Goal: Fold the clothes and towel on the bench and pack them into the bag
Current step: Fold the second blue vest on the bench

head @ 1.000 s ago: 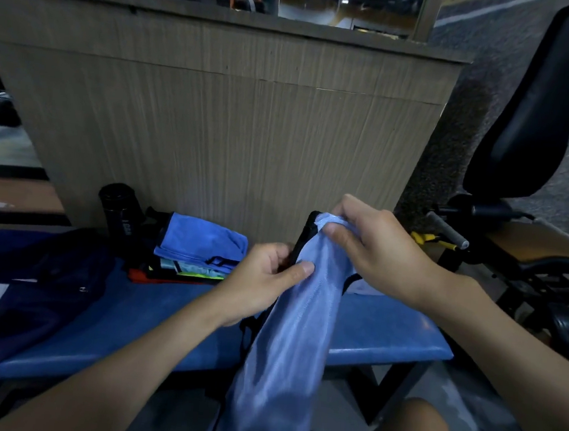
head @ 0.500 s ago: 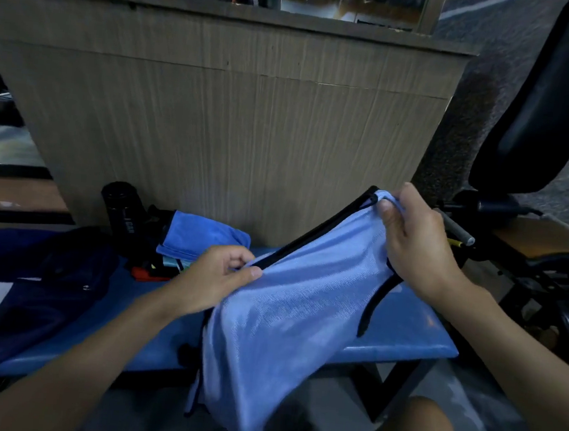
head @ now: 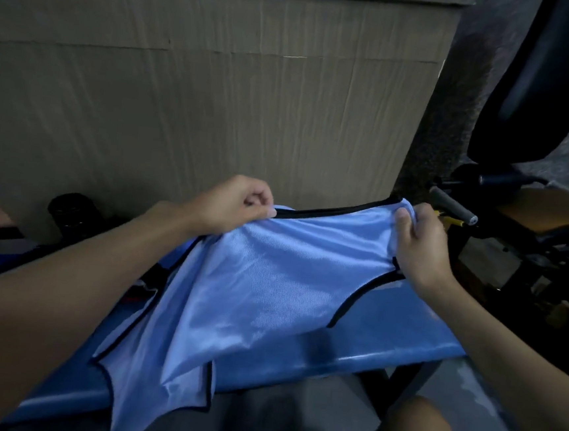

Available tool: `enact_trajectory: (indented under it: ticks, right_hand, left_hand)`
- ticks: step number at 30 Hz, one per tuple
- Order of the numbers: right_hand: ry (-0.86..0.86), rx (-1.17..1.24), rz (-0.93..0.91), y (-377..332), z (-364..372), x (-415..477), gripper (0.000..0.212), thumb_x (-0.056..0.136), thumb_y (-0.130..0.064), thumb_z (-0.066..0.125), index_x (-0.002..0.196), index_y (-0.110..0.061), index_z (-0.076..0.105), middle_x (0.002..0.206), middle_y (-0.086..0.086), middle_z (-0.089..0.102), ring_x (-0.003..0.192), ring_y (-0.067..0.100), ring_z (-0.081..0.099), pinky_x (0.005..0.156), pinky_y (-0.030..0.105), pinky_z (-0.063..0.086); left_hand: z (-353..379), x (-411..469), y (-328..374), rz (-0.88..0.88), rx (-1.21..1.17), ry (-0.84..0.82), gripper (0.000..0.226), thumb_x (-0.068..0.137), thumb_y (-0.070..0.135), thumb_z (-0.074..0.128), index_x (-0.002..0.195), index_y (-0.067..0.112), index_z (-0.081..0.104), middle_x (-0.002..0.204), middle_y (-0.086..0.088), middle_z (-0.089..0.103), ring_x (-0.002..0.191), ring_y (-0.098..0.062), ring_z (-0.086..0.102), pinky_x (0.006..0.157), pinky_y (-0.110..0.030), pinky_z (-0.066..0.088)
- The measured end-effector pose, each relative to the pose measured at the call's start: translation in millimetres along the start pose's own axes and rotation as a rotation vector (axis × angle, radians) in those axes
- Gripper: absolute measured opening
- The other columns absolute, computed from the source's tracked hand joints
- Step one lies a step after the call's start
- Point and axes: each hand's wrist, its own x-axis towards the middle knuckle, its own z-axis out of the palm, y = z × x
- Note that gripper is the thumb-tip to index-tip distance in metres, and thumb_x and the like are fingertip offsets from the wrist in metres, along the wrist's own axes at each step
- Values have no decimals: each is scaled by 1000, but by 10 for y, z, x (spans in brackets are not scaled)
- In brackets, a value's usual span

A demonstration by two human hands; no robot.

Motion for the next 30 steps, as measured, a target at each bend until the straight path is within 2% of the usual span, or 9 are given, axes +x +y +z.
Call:
enact_trajectory:
  ticks: [2,5,10,13,15,17,19,23,30]
  right_hand:
    - [-7,-25,47,291,40,95,33,104,-29,41,76,-13,35,66,0,34,57,11,31,48,22,28]
    - [-9,-72,133,809,133,243,33,104,-30,42,80,-9,38,67,0,40,58,12,37,49,25,31]
    - [-35,-120,294,1691,364,460,30,102,-30,45,87,-4,47,75,9,54,67,20,49,54,31,38]
    - [-70,-171,376,2108,519,505,27,101,-29,47,89,-5,48,77,8,58,77,29,57,60,36,38]
    - [-133,-223,427,2327,616,489,25,98,-35,52,105,-10,51,94,11,64,93,35,61,76,40,46]
    - [-211,-304,450,2459,683,453,44,94,-42,58,127,-15,47,119,10,62,113,33,57,96,46,44]
    - [-268,-469,388,2546,730,415,59,91,-48,58,138,-17,41,135,6,52,126,29,47,104,48,35]
    - [-353,-828,190,2647,809,311,68,90,-61,49,142,-19,37,133,4,46,124,28,39,99,45,29]
    - [-162,-779,37,2188,888,220,45,89,-36,63,125,-11,54,120,15,51,111,36,44,92,50,34]
  left_hand:
    - [265,283,-204,-16,-2,-53,15,92,18,70,79,17,62,54,13,52,52,-1,42,53,-18,34]
    - [718,683,-565,-39,19,-104,16,93,24,68,79,23,62,53,11,53,52,-6,42,54,-26,36]
    - [1548,1117,-1039,-72,1,-28,19,94,19,65,77,24,61,54,17,54,54,-6,44,60,-29,40]
    - [1944,1183,-1285,-6,175,26,13,92,28,56,96,22,67,83,12,67,79,-13,60,77,-36,45]
    - [2135,1145,-1399,154,410,65,28,89,32,49,108,20,66,106,7,65,99,-17,57,84,-36,40]
    - [2273,1078,-1427,332,422,37,25,90,25,53,108,18,67,114,5,61,104,-16,54,86,-33,38]
    - [2414,985,-1486,460,424,-36,22,93,24,55,108,17,69,117,4,62,109,-15,55,90,-32,40]
    - [2512,926,-1566,390,490,-132,34,98,31,44,120,18,67,125,7,62,119,-14,53,98,-27,35]
    - [2124,642,-1400,226,364,-27,27,92,19,47,105,19,70,109,10,63,108,-12,55,95,-28,37]
